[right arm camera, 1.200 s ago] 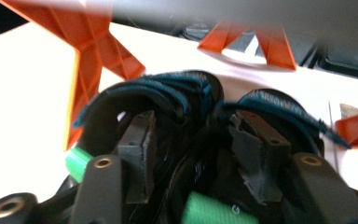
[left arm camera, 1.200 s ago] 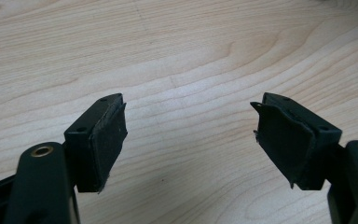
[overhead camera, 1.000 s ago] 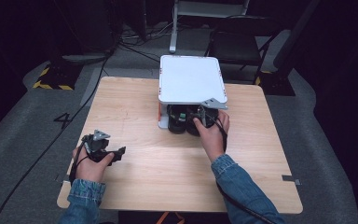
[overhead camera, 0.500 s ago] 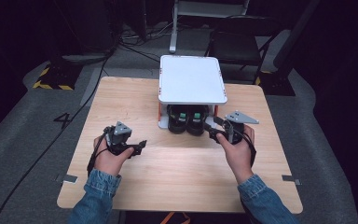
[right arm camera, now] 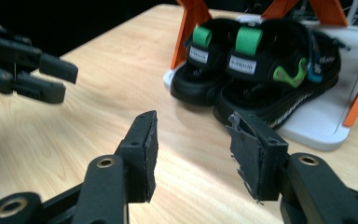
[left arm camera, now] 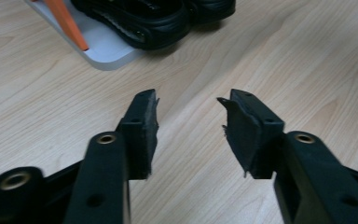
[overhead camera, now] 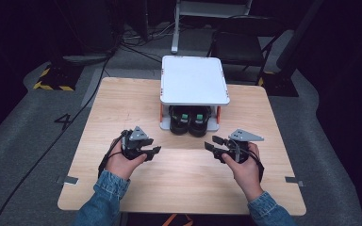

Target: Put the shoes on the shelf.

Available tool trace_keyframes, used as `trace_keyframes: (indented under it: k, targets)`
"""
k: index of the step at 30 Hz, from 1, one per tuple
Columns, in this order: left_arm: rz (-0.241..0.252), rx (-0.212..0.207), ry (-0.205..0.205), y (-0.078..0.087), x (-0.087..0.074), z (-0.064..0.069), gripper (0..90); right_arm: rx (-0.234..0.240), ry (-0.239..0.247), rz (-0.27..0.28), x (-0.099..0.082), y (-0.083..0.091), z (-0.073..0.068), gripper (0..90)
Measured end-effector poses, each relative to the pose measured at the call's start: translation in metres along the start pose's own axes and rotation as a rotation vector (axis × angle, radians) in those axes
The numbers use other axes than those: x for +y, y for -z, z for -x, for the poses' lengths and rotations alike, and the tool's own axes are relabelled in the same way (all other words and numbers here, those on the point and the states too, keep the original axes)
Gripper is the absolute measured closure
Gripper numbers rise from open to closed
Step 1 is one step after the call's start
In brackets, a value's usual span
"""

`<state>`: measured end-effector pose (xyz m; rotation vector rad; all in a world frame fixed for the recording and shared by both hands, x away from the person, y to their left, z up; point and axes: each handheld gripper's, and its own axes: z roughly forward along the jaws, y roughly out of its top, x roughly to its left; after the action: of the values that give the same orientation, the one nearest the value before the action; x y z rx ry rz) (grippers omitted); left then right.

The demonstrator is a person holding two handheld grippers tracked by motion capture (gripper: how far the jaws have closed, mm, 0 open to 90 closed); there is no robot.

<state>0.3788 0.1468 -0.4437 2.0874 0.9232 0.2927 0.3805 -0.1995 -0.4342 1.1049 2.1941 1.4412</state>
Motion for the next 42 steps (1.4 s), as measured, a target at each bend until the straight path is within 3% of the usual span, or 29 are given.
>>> trace_keyframes:
  k: [7, 10, 11, 13, 18, 21, 23, 28, 33, 39, 42]
  targets:
    - [-0.007, 0.015, -0.008, -0.025, 0.001, -0.001, 64.8, -0.026, -0.020, -0.046, -0.009, -0.016, 0.011, 55.5]
    - [0.015, 0.034, 0.035, -0.047, 0.006, -0.005, 65.1, -0.060, -0.033, -0.060, -0.013, -0.029, 0.017, 54.4]
    - [0.015, 0.034, 0.035, -0.047, 0.006, -0.005, 64.9, -0.060, -0.033, -0.060, -0.013, -0.029, 0.017, 54.4]
    - [0.034, 0.044, 0.047, -0.063, 0.009, -0.006, 64.9, -0.099, -0.031, -0.066, -0.016, -0.040, 0.022, 52.6]
    - [0.048, 0.075, 0.039, -0.085, 0.012, -0.011, 66.2, -0.126, -0.047, -0.063, -0.017, -0.056, 0.028, 49.5]
    - [0.048, 0.071, 0.054, -0.089, 0.012, -0.013, 77.8, -0.128, -0.047, -0.060, -0.016, -0.062, 0.028, 50.0]
    - [0.059, 0.094, 0.054, -0.092, 0.012, -0.016, 80.4, -0.142, -0.038, -0.063, -0.016, -0.068, 0.029, 51.0]
    - [0.073, 0.096, 0.051, -0.097, 0.017, -0.017, 79.0, -0.153, -0.028, -0.065, -0.017, -0.078, 0.032, 47.6]
    - [0.081, 0.093, 0.042, -0.104, 0.028, -0.015, 76.7, -0.156, -0.019, -0.066, -0.018, -0.085, 0.038, 51.3]
    - [0.068, 0.095, 0.034, -0.107, 0.033, -0.018, 74.9, -0.135, 0.011, -0.068, -0.012, -0.087, 0.047, 53.0]
    - [0.098, 0.120, 0.044, -0.118, 0.036, -0.021, 70.9, -0.141, 0.049, -0.077, -0.007, -0.094, 0.054, 53.7]
